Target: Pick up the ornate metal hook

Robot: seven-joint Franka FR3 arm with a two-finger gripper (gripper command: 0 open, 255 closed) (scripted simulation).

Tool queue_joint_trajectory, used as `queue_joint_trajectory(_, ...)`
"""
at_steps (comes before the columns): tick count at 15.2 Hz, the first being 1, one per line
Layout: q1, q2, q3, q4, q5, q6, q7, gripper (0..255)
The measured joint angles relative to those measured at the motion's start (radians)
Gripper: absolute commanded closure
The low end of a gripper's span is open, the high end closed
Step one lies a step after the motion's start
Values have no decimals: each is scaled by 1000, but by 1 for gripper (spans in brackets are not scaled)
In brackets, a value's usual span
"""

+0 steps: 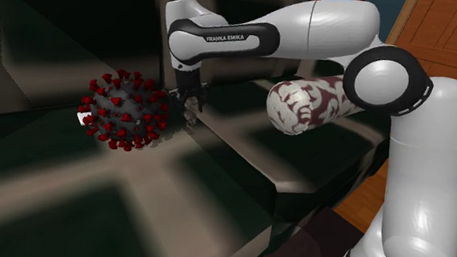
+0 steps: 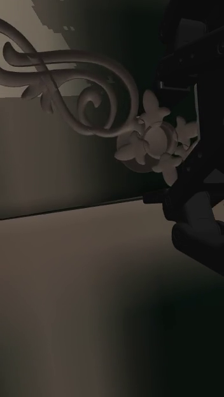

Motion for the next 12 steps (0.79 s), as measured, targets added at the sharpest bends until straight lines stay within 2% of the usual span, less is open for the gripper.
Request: queue_joint_trajectory(12, 13, 19, 1, 190, 0, -170, -24, 255)
